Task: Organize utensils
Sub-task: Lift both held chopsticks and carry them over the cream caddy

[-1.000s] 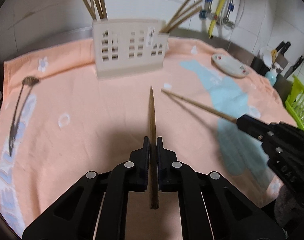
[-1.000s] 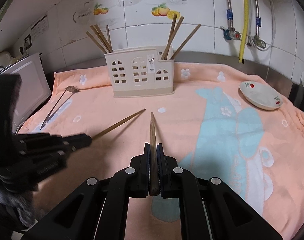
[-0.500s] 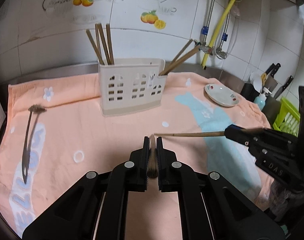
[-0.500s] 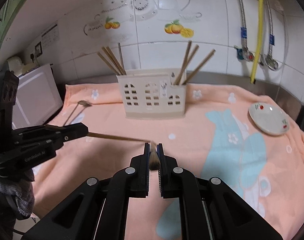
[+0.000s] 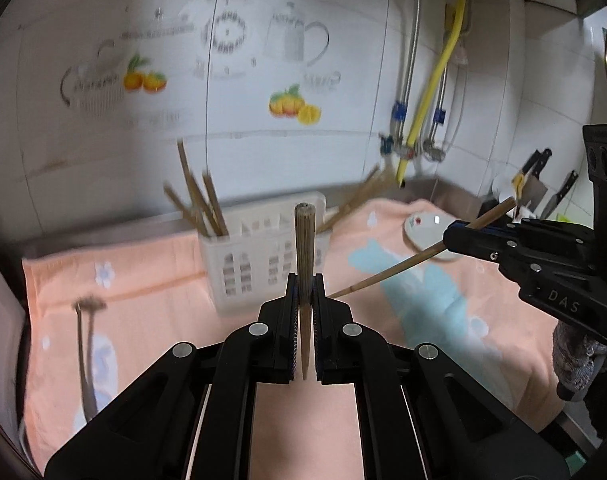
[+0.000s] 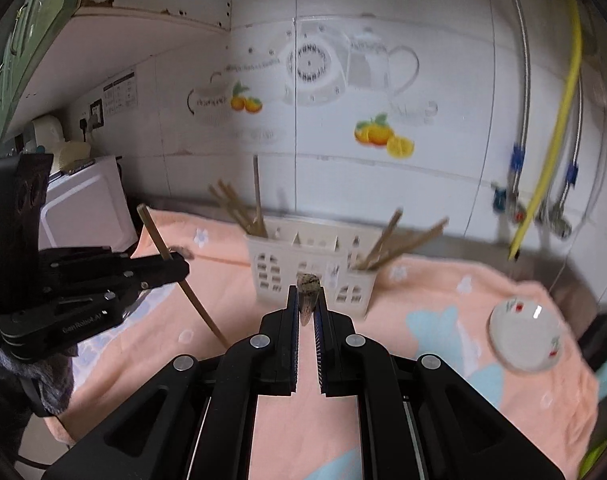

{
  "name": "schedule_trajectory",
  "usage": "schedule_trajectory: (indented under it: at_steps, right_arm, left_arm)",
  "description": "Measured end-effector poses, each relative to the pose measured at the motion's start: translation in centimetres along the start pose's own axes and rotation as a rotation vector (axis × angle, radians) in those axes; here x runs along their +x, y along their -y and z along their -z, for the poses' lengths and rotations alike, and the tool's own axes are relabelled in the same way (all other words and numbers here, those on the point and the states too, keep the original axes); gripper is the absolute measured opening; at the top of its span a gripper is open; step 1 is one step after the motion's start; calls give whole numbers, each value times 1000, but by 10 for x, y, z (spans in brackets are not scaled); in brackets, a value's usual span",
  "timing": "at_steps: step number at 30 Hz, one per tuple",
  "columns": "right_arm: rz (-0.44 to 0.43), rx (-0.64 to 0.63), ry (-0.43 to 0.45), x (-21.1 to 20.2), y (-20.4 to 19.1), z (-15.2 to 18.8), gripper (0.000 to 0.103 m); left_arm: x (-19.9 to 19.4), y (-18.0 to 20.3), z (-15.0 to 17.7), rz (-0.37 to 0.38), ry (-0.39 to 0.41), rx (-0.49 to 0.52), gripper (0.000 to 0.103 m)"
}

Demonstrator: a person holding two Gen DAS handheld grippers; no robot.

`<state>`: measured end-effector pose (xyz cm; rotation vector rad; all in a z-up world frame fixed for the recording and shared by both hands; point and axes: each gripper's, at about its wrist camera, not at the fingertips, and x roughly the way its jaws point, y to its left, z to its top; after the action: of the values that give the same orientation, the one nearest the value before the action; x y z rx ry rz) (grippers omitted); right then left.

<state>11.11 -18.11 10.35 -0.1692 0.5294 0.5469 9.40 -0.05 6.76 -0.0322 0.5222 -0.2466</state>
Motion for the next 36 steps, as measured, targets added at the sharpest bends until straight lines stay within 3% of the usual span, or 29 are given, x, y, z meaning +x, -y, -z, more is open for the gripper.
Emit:
schedule_trajectory:
  at_steps: [8, 16, 25, 36]
  right_arm:
    - [36, -48, 29, -1, 11, -46, 7]
    - [62, -44, 37, 9, 27, -75, 7]
    - [66, -45, -40, 47, 36, -83, 7]
    - [61, -22, -116, 85, 42, -78, 7]
  left_arm:
    - [-11, -3, -67, -35, 125, 35, 5]
    - [-5, -13, -107, -118, 216, 44, 5]
    - [33, -37, -107, -156, 168, 6, 5]
    - [61, -49, -93, -145, 98, -9, 5]
